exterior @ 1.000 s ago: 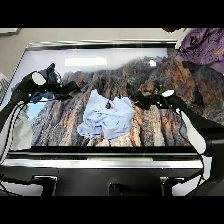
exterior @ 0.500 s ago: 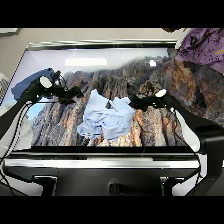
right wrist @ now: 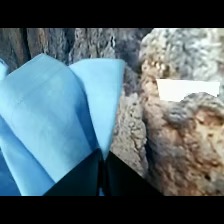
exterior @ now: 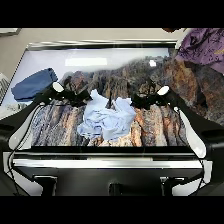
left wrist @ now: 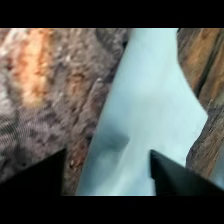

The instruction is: Fold the clothes and pants, and hang the long-sleeved shirts on hangers.

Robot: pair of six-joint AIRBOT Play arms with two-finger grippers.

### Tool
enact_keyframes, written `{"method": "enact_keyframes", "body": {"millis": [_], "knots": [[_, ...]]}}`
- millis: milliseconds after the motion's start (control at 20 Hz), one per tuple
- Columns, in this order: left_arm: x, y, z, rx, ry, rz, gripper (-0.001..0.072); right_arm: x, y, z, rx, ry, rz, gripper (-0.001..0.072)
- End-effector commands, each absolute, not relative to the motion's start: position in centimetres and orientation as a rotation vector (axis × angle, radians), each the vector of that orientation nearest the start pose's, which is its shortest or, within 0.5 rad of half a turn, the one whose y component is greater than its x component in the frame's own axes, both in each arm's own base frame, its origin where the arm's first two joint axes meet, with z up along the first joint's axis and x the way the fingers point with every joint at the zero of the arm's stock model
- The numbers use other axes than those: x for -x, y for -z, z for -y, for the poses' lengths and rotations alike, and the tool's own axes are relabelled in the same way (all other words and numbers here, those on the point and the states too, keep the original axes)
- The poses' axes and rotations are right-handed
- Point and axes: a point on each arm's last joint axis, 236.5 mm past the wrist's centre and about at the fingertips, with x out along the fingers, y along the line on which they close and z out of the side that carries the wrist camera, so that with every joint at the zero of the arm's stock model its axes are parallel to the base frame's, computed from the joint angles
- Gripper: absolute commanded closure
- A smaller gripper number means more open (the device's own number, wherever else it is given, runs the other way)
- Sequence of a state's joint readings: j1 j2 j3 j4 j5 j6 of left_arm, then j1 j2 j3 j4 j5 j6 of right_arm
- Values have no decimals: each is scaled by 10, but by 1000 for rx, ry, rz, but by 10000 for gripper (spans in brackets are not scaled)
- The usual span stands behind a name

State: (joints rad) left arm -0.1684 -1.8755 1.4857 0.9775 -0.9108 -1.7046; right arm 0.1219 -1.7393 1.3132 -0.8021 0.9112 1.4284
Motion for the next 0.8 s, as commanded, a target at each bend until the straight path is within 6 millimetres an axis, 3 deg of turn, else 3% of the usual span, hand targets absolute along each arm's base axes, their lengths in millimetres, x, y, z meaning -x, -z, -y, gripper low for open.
{"method": "enact_keyframes", "body": {"millis": [0,100,200,300,400,500,600,700,750], "knots": [[-495,104,197,617,229,-1327,695,-462,58,-184,-568,-391,-1263,673],[-512,76,193,590,268,-1259,693,-471,39,-169,-490,-357,-1191,673],[-537,22,175,537,277,-1131,695,-486,-2,-140,-342,-294,-1083,674],[-556,-56,144,434,257,-964,695,-503,-73,-108,-185,-224,-918,674],[-557,-152,111,324,207,-779,695,-508,-169,-83,-69,-169,-709,673],[-534,-250,80,235,136,-590,695,-487,-266,-64,-2,-129,-508,673],[-490,-336,54,204,72,-420,695,-446,-348,-47,35,-90,-343,673],[-435,-401,36,201,34,-286,695,-393,-409,-34,48,-65,-197,673],[-407,-424,30,201,26,-239,695,-366,-432,-28,50,-54,-139,673]]}}
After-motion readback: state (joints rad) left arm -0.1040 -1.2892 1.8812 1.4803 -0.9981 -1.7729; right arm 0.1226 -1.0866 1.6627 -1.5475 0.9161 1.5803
